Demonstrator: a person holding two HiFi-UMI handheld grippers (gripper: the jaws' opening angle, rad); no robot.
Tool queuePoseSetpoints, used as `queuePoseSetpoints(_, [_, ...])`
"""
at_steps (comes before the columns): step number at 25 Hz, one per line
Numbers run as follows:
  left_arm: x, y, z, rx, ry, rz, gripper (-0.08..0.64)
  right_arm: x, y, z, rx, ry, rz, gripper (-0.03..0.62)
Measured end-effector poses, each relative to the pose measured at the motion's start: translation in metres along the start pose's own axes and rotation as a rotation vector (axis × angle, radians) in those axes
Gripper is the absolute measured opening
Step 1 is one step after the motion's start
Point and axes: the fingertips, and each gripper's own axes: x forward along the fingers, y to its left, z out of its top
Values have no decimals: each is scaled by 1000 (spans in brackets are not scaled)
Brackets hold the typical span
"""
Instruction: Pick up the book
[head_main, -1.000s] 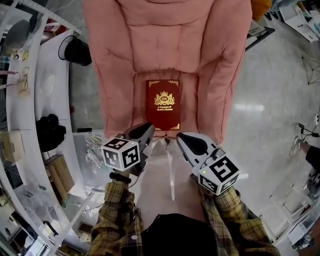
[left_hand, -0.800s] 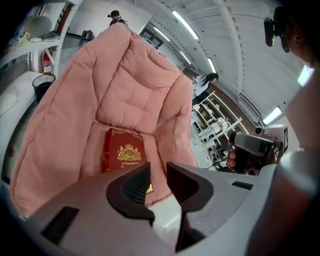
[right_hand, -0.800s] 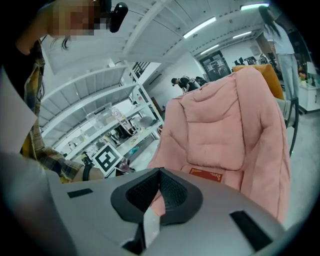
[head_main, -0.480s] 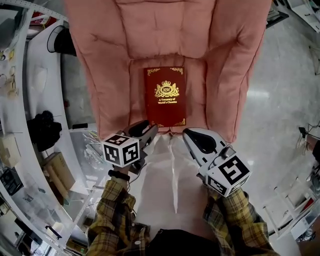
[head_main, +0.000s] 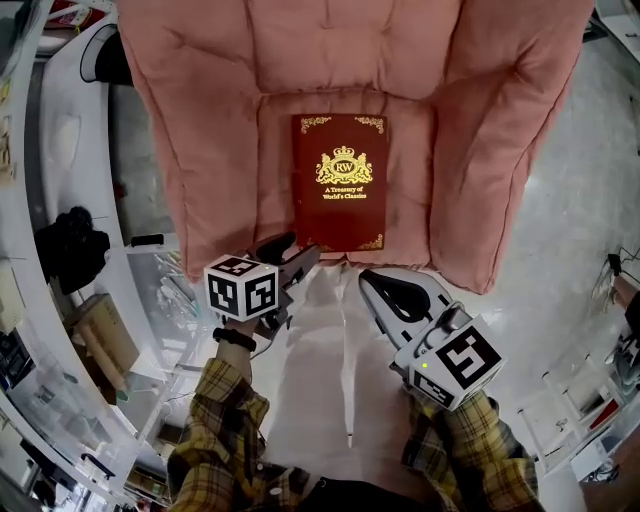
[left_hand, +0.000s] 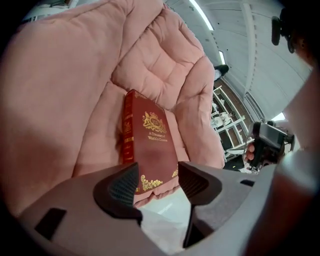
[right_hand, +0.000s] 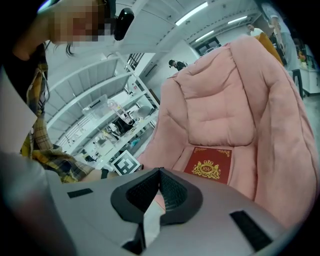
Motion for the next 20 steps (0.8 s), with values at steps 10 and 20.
queuePoseSetpoints(10, [34, 37, -24, -39, 71, -15, 301, 17, 1, -16, 39, 10, 2, 17])
queuePoseSetpoints(20, [52, 51, -27, -62, 108, -78, 307, 21, 1, -26, 71, 23, -11, 17])
